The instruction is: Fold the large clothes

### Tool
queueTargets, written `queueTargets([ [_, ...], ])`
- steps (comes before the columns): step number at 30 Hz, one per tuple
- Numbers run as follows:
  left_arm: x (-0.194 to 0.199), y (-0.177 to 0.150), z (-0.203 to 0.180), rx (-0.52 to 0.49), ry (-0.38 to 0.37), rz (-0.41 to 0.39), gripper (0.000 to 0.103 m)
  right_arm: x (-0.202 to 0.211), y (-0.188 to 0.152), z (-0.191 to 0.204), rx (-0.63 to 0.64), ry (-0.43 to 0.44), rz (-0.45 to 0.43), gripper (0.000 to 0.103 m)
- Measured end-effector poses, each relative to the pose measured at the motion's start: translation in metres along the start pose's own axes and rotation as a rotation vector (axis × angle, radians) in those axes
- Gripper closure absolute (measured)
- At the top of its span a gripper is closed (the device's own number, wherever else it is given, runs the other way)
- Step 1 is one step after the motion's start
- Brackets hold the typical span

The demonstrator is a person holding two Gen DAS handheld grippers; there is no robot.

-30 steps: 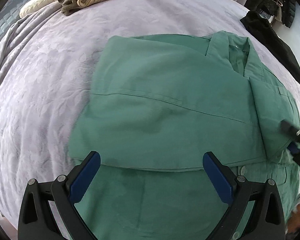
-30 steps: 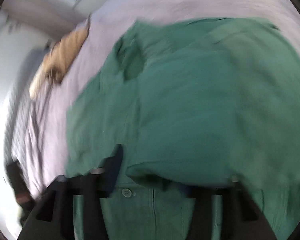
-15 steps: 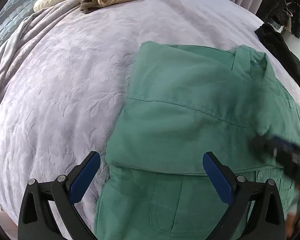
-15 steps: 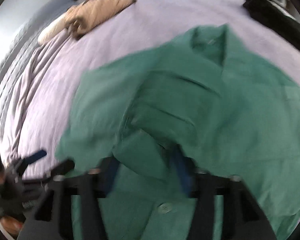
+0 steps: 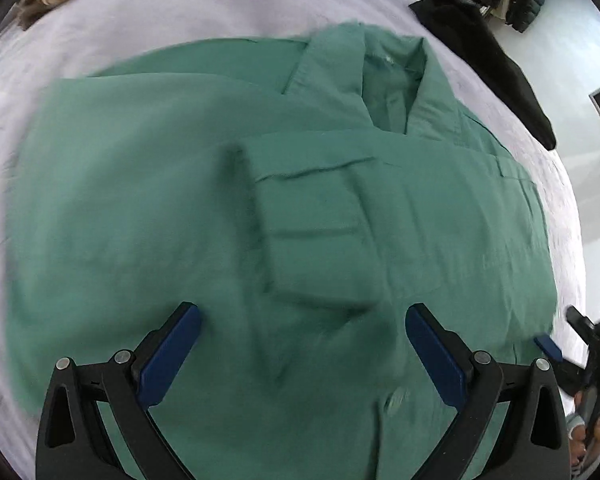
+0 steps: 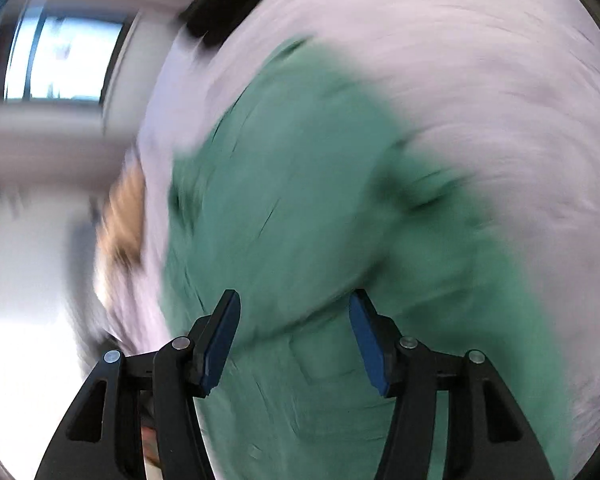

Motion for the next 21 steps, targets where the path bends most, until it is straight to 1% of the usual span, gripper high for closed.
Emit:
queueTargets([
  [1,-0.003,0.005,-0.004,-0.003,0.0,-0.004,0.002,0.005,0.007,-0.01,-0.051,0.038,-0.019,0.042],
  [2,-0.003,0.011,-0.01,-0.007,-0.015,-0.014,0.011,0.009,0.014,-0.021,-0.102,0.077,-0.041,0.042],
  [3,-0.002,0.017,-0.014,-0.013,-0.02,-0.021,0.045,0.009,0.017,-0.026,-0.134,0.104,-0.055,0.042],
  [4,-0.001,0.022,-0.017,-0.018,-0.004,-0.018,0.07,0.013,0.023,-0.033,-0.161,0.124,-0.069,0.042],
  [5,0.001,0.028,-0.019,-0.01,-0.028,-0.015,0.076,0.015,0.026,-0.038,-0.183,0.141,-0.081,0.042],
  [6,0.004,0.034,-0.019,-0.002,-0.052,-0.023,0.085,0.015,0.028,-0.041,-0.196,0.149,-0.087,0.042],
  [7,0.01,0.041,-0.018,-0.004,-0.06,-0.042,0.088,0.017,0.029,-0.044,-0.209,0.156,-0.095,0.042],
  [8,0.013,0.046,-0.017,-0.013,-0.043,-0.057,0.094,0.018,0.03,-0.046,-0.214,0.159,-0.101,0.042],
  [9,0.015,0.05,-0.013,-0.02,-0.004,-0.07,0.096,0.017,0.028,-0.046,-0.215,0.16,-0.105,0.042],
  [10,0.016,0.055,-0.008,-0.013,0.005,-0.072,0.096,0.018,0.028,-0.048,-0.216,0.158,-0.109,0.042],
  [12,0.015,0.059,0.003,0.032,-0.044,-0.047,0.096,0.025,0.032,-0.052,-0.22,0.153,-0.111,0.042],
  [13,0.016,0.059,0.005,0.035,-0.052,-0.046,0.096,0.027,0.035,-0.056,-0.221,0.147,-0.11,0.042],
  [14,0.016,0.058,0.004,0.024,-0.04,-0.045,0.096,0.023,0.036,-0.055,-0.223,0.137,-0.11,0.043],
  [16,0.015,0.056,0.0,-0.005,-0.01,-0.048,0.096,0.019,0.038,-0.054,-0.22,0.115,-0.114,0.052],
  [17,0.014,0.054,0.0,-0.012,0.0,-0.049,0.096,0.021,0.038,-0.053,-0.207,0.082,-0.116,0.077],
  [18,0.014,0.055,-0.001,-0.014,0.007,-0.049,0.096,0.022,0.038,-0.05,-0.181,0.027,-0.128,0.1],
  [19,0.014,0.055,-0.001,-0.012,0.01,-0.047,0.096,0.022,0.038,-0.043,-0.16,0.014,-0.152,0.1],
  [21,0.011,0.054,0.002,-0.018,0.017,-0.047,0.096,0.035,0.037,-0.034,-0.081,-0.008,-0.174,0.101],
])
Point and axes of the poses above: each gripper's, at about its wrist camera, not at the fingertips, and x roughly against the way its jaws point, z to its left, y to its top, the point moved 4 cm from there along -x, roughly the way its jaws point, and after that the axes turned 2 degrees about y, right-handed, at the moved point
